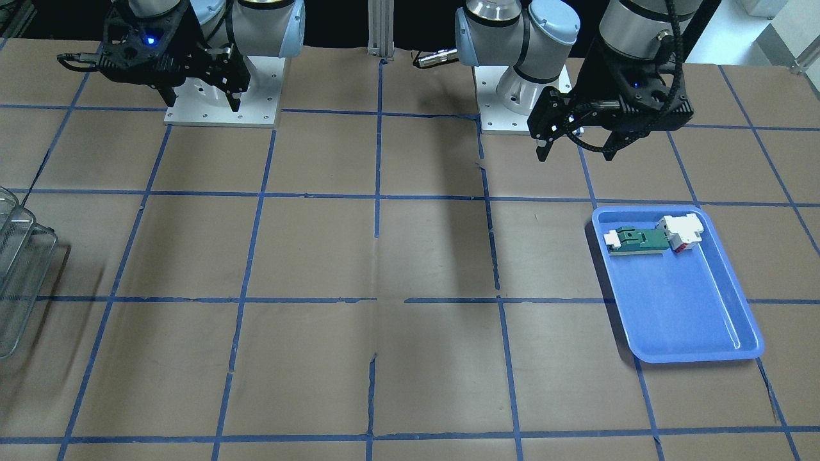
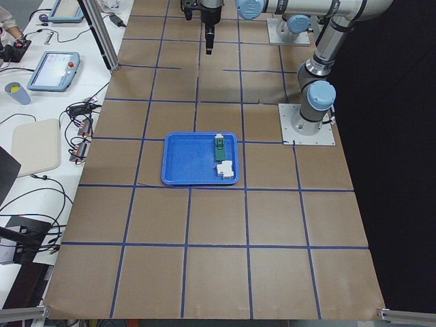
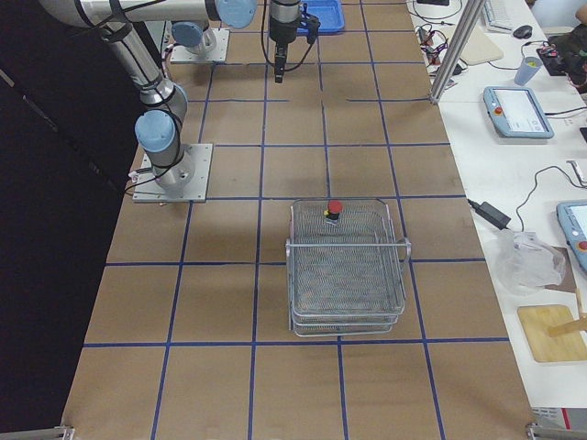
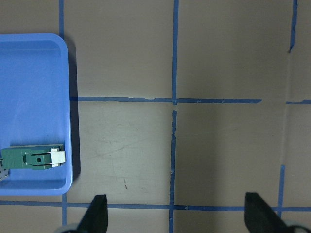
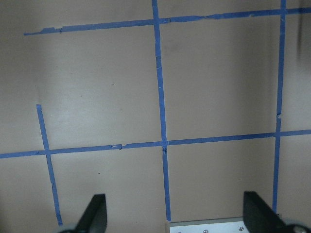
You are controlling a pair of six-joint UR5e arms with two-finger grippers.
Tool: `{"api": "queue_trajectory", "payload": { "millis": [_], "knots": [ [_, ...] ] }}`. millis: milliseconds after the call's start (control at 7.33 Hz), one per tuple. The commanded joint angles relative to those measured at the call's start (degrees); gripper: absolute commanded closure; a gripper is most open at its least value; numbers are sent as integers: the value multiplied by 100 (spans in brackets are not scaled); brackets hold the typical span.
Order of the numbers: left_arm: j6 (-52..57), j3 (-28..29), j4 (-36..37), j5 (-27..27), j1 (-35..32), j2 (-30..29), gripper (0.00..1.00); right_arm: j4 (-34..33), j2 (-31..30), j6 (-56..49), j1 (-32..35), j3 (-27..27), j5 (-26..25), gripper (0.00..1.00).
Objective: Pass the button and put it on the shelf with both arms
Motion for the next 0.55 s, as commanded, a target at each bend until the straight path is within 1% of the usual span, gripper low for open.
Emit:
{"api": "queue_trajectory", "payload": {
  "millis": [0, 136, 409],
  "knots": [
    [8, -9, 32, -48, 96, 0, 0, -137, -126, 23, 16, 67, 14, 0],
    [8, 34, 58, -30, 96, -113, 0, -146, -126, 23, 16, 24, 5, 0],
    [26, 61, 146, -39, 105, -175, 0, -94, -4, 14, 16, -248, 75, 0]
  ]
}}
